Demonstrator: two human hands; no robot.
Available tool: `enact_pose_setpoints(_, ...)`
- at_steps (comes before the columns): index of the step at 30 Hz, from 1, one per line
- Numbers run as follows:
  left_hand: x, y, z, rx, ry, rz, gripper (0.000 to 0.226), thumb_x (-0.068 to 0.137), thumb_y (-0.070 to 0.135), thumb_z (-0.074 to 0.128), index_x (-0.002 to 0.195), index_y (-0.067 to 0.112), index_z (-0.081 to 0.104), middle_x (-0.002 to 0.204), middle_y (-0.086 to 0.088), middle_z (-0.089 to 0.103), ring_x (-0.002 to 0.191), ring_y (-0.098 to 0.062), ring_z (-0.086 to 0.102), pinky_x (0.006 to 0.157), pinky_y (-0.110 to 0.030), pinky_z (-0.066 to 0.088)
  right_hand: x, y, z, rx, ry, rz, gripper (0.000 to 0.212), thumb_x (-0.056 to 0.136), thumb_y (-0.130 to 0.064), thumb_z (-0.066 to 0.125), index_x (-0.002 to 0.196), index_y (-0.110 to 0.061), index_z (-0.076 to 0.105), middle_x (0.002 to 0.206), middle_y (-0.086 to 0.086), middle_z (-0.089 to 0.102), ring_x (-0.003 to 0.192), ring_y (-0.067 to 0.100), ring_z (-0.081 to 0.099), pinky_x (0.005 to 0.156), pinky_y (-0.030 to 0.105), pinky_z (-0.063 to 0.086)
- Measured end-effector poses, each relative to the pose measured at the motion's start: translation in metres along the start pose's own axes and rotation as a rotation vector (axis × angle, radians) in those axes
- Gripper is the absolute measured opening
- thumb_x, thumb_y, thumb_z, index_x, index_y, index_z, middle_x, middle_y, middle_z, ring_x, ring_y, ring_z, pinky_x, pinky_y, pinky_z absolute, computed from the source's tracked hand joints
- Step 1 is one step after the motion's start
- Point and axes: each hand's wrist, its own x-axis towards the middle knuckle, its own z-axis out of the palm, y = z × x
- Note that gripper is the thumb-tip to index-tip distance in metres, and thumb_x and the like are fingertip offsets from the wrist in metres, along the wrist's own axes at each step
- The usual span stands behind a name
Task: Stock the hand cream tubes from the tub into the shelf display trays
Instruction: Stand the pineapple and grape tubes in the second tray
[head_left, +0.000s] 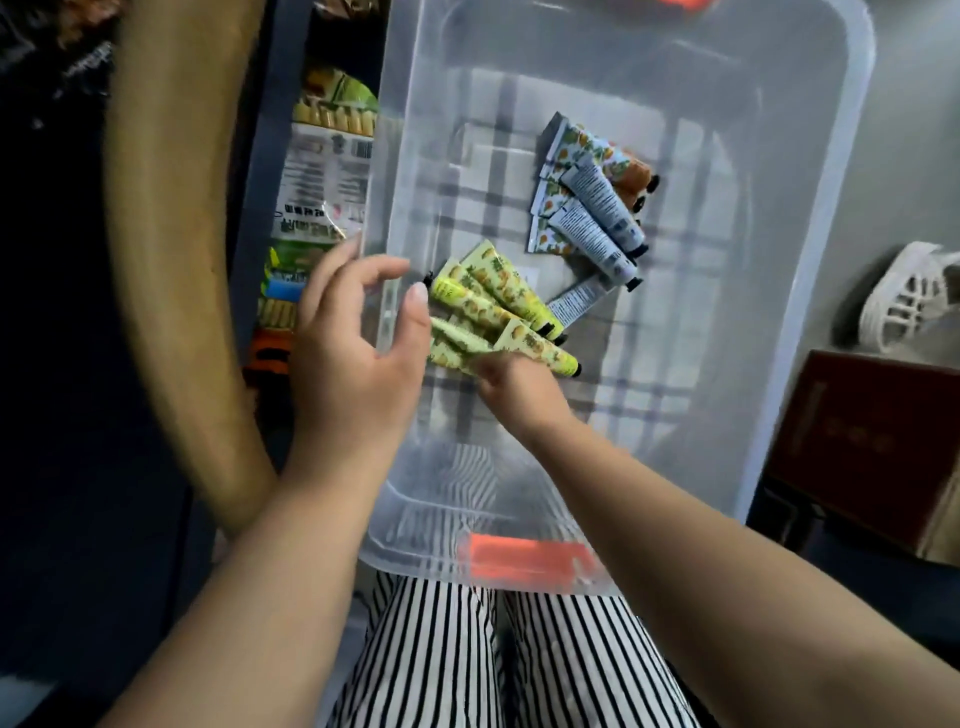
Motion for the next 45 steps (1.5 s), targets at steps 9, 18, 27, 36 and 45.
enact_pose_setpoints(9,0.005,-0.001,0.002,-0.081,0.056,0.0,0.021,0.079,0.036,0.048,0.09,0.019,0.055,0.107,0.006,0.05,0.113,-0.01,0.048,0.099,-0.021,0.038,0.018,0.014,-0.011,-0.001,0.215,0.054,0.048,0.089,-0.024,0.054,0.134,-0.017,0.04,0.126,0.012,0.044,0.117,0.032,0.043,0.085,0.038,0.043)
enact_pose_setpoints(18,0.005,-0.004,0.003,-0.075,0.057,0.015,0.023,0.079,0.037,0.049,0.091,0.018,0.056,0.109,0.003,0.051,0.114,-0.012,0.049,0.099,-0.022,0.038,0.01,0.025,-0.003,-0.242,0.068,0.021,0.045,0.087,-0.033,0.056,0.125,-0.011,0.047,0.126,0.011,0.046,0.118,0.031,0.042,0.095,0.036,0.037)
enact_pose_setpoints(27,-0.012,0.013,0.004,0.11,0.115,0.439,0.022,0.086,0.019,0.05,0.094,0.002,0.063,0.113,-0.005,0.045,0.109,-0.015,0.048,0.099,-0.022,0.036,-0.009,0.047,-0.02,0.222,-0.017,0.218,0.036,0.086,-0.012,0.059,0.121,-0.007,0.051,0.105,0.008,0.056,0.086,0.017,0.047,0.069,0.022,0.034)
enact_pose_setpoints(36,0.016,-0.009,0.101,-0.302,-0.308,-1.003,0.029,0.091,0.04,0.05,0.077,0.015,0.048,0.075,-0.001,0.05,0.07,-0.017,0.05,0.068,-0.026,0.044,-0.012,0.058,-0.036,0.901,0.22,0.601,0.043,0.084,-0.016,0.064,0.118,-0.008,0.039,0.093,0.005,0.051,0.083,0.021,0.052,0.072,0.033,0.044)
enact_pose_setpoints(45,0.043,-0.032,0.144,-0.587,-0.136,-1.267,0.029,0.089,0.03,0.058,0.108,0.009,0.05,0.095,-0.007,0.057,0.083,-0.018,0.056,0.067,-0.027,0.047,-0.008,0.062,-0.039,1.115,0.235,0.595,0.037,0.084,0.001,0.054,0.119,-0.01,0.048,0.084,0.002,0.054,0.065,0.011,0.048,0.056,0.024,0.039)
